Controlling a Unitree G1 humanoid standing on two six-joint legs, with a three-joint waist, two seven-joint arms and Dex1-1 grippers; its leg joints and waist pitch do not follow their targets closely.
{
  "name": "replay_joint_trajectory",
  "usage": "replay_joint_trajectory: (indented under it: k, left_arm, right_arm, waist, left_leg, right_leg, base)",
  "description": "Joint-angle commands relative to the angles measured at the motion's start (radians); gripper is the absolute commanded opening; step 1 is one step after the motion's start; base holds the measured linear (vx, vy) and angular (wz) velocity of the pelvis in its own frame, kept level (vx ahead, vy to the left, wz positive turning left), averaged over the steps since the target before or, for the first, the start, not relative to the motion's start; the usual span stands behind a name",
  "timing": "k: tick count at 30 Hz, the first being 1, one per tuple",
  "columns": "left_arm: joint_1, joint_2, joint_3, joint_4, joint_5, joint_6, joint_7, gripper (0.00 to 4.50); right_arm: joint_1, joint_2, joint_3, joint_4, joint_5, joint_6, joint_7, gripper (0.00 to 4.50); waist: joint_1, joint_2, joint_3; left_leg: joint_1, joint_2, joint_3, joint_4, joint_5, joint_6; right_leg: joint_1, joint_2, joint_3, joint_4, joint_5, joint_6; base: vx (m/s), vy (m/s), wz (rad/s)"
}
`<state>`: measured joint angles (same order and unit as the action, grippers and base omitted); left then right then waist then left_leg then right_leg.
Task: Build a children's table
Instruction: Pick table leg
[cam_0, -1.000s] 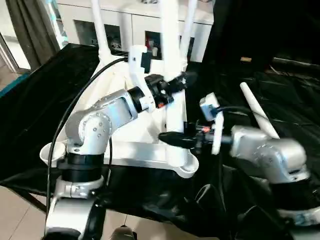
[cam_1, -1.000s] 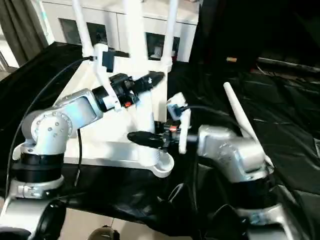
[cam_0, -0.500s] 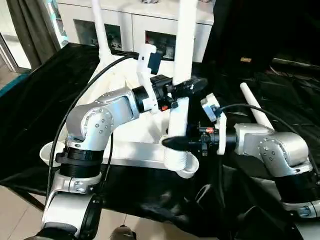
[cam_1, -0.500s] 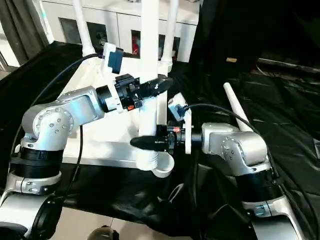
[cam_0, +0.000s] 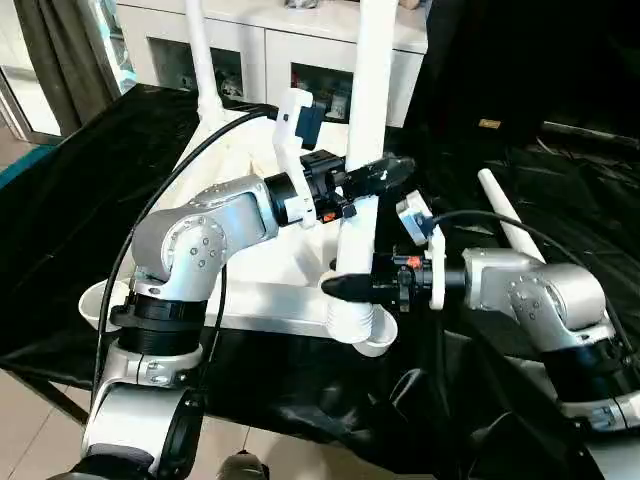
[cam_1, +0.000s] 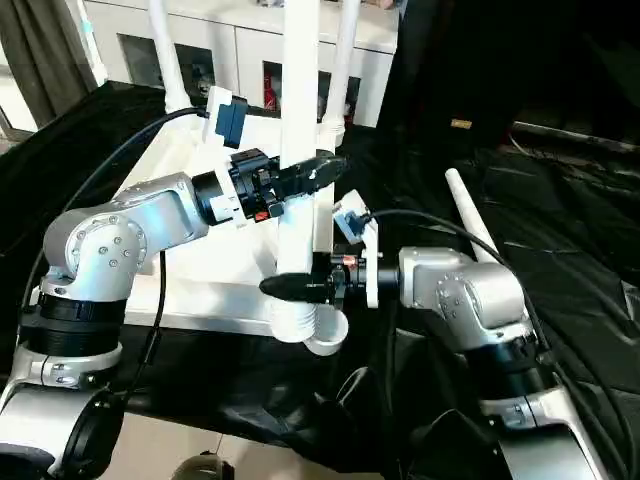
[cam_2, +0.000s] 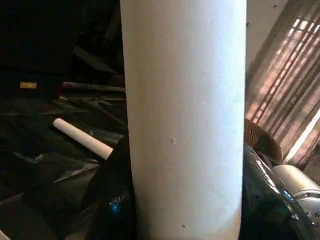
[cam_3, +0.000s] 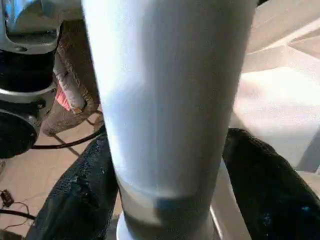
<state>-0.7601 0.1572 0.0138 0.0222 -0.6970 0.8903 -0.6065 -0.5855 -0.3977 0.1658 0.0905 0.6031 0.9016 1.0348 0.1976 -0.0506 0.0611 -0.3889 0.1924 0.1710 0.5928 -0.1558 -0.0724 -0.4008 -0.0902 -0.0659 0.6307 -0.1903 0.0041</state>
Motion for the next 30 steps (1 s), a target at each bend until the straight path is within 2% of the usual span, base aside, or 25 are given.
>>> replay_joint_trajectory:
  k: [1,15,16,20,22,25,27,28,30]
  left_arm:
    - [-0.032,0.006,-0.008,-0.008,-0.006,0.008,-0.011,1.84]
    - [-0.036,0.009,-0.004,-0.002,-0.003,0.005,-0.011,1.84]
    - [-0.034,0.006,-0.004,-0.007,-0.005,0.007,-0.010,1.84]
    - [-0.033,0.002,-0.005,-0.010,-0.007,0.009,-0.006,1.84]
    - [-0.032,0.000,-0.005,-0.012,-0.009,0.012,-0.005,1.84]
    - [-0.034,0.001,-0.005,-0.011,-0.010,0.014,-0.006,1.84]
    - [-0.035,0.002,-0.004,-0.011,-0.010,0.015,-0.006,1.84]
    - [-0.036,0.003,-0.004,-0.010,-0.010,0.016,-0.007,1.84]
    - [-0.039,0.004,-0.004,-0.006,-0.009,0.016,-0.010,1.84]
  right_arm:
    - [-0.012,-0.003,0.001,0.006,-0.007,-0.012,0.005,3.19]
    - [-0.001,0.004,0.009,0.010,-0.012,-0.014,0.008,3.19]
    - [0.002,0.006,0.009,0.009,-0.013,-0.013,0.007,3.02]
    - [0.005,0.009,0.009,0.007,-0.011,-0.010,0.005,2.82]
    - [0.007,0.013,0.008,0.007,-0.010,-0.008,0.002,2.47]
    - [0.009,0.017,0.005,0.008,-0.008,-0.007,-0.002,2.39]
    - [0.011,0.018,0.005,0.007,-0.008,-0.006,-0.003,2.22]
    - [0.012,0.019,0.004,0.007,-0.008,-0.006,-0.004,2.03]
    - [0.016,0.021,0.003,0.004,-0.007,-0.004,-0.006,1.96]
  waist:
    - [-0.002,-0.007,-0.078]
    - [-0.001,-0.005,-0.079]
    - [-0.001,-0.003,-0.079]
    - [-0.001,-0.002,-0.080]
    - [-0.001,-0.002,-0.080]
    - [-0.001,0.004,-0.080]
    - [-0.001,0.002,-0.080]
    - [-0.001,0.003,-0.080]
    - [-0.001,0.009,-0.081]
  left_leg:
    - [0.019,0.029,-0.005,-0.064,-0.154,-0.043]
    - [0.019,0.029,-0.006,-0.064,-0.157,-0.046]
    - [0.019,0.029,-0.006,-0.064,-0.158,-0.047]
    - [0.019,0.029,-0.007,-0.065,-0.160,-0.047]
    - [0.018,0.029,-0.007,-0.065,-0.162,-0.049]
    - [0.020,0.029,-0.008,-0.065,-0.168,-0.051]
    - [0.020,0.029,-0.007,-0.065,-0.172,-0.053]
    - [0.021,0.029,-0.007,-0.065,-0.174,-0.054]
    - [0.021,0.029,-0.009,-0.065,-0.176,-0.056]
  right_leg:
    - [0.051,-0.054,0.039,-0.070,-0.152,-0.140]
    - [0.052,-0.054,0.039,-0.068,-0.139,-0.145]
    - [0.052,-0.053,0.039,-0.068,-0.137,-0.146]
    - [0.052,-0.054,0.038,-0.067,-0.133,-0.150]
    - [0.053,-0.054,0.039,-0.067,-0.128,-0.151]
    - [0.052,-0.054,0.038,-0.066,-0.126,-0.153]
    - [0.052,-0.053,0.038,-0.067,-0.123,-0.154]
    - [0.052,-0.053,0.039,-0.067,-0.122,-0.155]
    - [0.052,-0.053,0.038,-0.066,-0.113,-0.157]
  base:
    - [0.000,0.000,0.00]
    - [0.000,0.000,0.00]
    - [0.000,0.000,0.00]
    - [0.000,0.000,0.00]
    - [0.000,0.000,0.00]
    - [0.000,0.000,0.00]
    - [0.000,0.000,0.00]
    - [0.000,0.000,0.00]
    - [0.000,0.000,0.00]
